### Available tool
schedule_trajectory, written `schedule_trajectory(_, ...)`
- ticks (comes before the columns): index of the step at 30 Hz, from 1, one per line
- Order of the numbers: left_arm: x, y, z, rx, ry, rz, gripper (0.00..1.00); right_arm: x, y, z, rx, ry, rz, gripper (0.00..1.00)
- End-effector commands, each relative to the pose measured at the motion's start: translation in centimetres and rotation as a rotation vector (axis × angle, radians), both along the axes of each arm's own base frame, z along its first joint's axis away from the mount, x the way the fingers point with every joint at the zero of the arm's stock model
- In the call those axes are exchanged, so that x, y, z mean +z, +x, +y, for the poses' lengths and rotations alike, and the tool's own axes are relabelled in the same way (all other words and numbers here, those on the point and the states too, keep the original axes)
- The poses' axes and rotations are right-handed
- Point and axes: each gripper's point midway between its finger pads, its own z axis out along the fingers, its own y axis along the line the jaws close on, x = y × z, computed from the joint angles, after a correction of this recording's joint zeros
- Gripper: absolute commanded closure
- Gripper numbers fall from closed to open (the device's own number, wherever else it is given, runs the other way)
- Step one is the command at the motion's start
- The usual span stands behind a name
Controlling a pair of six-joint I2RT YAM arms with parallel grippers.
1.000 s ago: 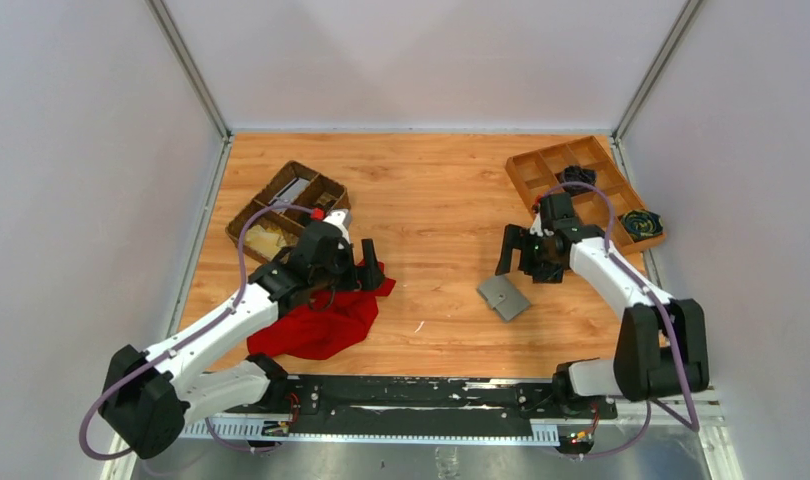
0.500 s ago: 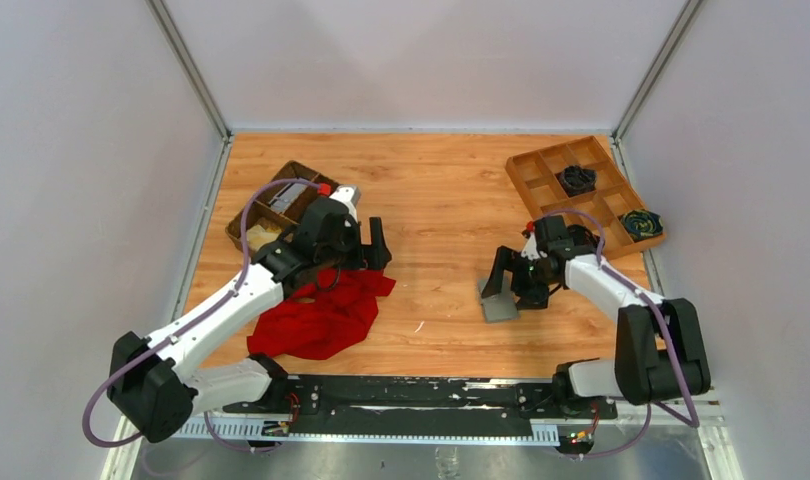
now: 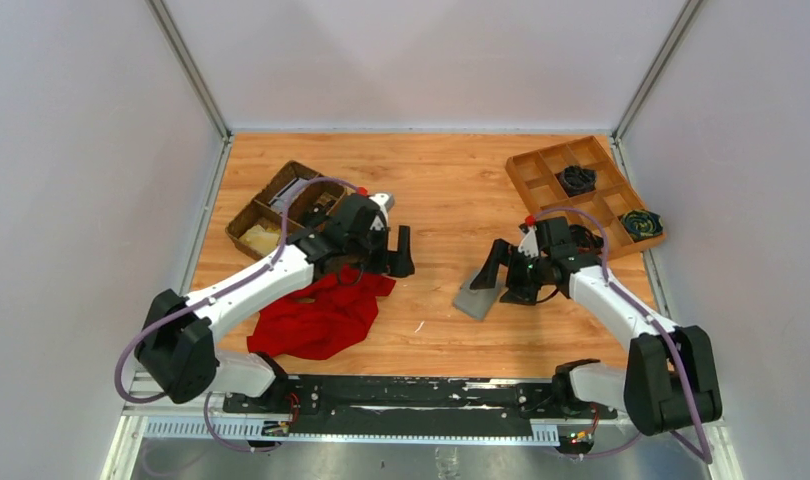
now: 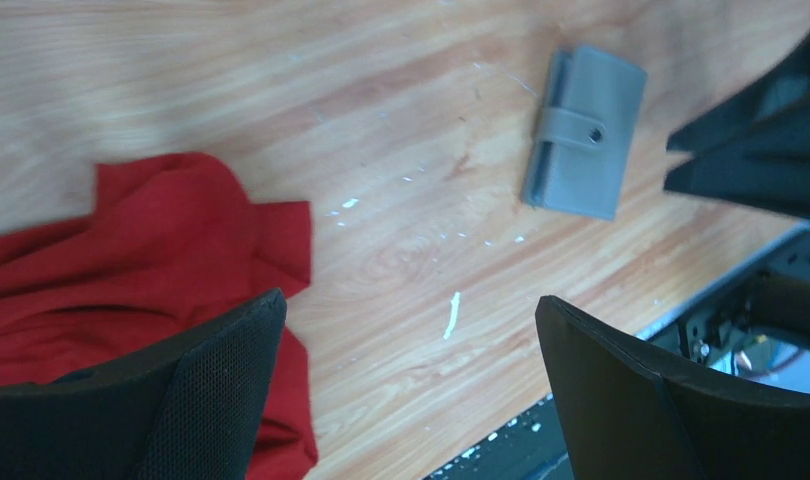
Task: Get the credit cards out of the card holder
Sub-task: Open the card holder at the center of the board.
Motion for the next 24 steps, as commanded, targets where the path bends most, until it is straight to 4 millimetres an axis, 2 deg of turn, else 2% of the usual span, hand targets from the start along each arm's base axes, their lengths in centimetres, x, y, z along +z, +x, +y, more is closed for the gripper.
schedule_trajectory(1,1.0,-1.2,-2.9,-0.113,-0.028,0.002,0.00,-0.7,0.3,-2.1,-0.076,-0.028,0.026,0.04)
schedule_trajectory(3,0.8,-1.4,-3.9,-0.136,0.002,-0.008,0.00,-1.0,0.3,-2.5,-0.108,-0.022,0.046,0.08)
schedule_trajectory(6,0.3,-1.0,-4.4,-0.147,0.160,-0.031,0.00,-1.6,0.1,-2.8,-0.161,-0.021,0.081,0.28)
schedule_trajectory(8,0.4,-0.6,-5.5,-0.161,0.189,-0.041,0.00,-2.3,-0.2,-2.8,-0.194,-0.013,0.101,0.35)
schedule_trajectory(11,0.4,-0.7,-7.6,-0.186,0.201,-0.066,0.04,-3.2,-0.4,-2.9,-0.235,-0.003,0.121,0.36)
schedule_trajectory(16,-1.8,-0.9,-11.7,-0.239,0.284,-0.097,0.12,-4.3,0.2,-4.3,-0.323,0.011,0.132,0.35)
schedule_trajectory(19,-2.2,-0.9,-14.1,-0.252,0.282,-0.107,0.16,-4.6,0.1,-5.2,-0.366,0.021,0.153,0.34)
schedule_trajectory(24,-3.6,-0.8,-16.2,-0.264,0.320,-0.129,0.21,-5.5,-0.6,-6.3,-0.436,0.031,0.199,0.34)
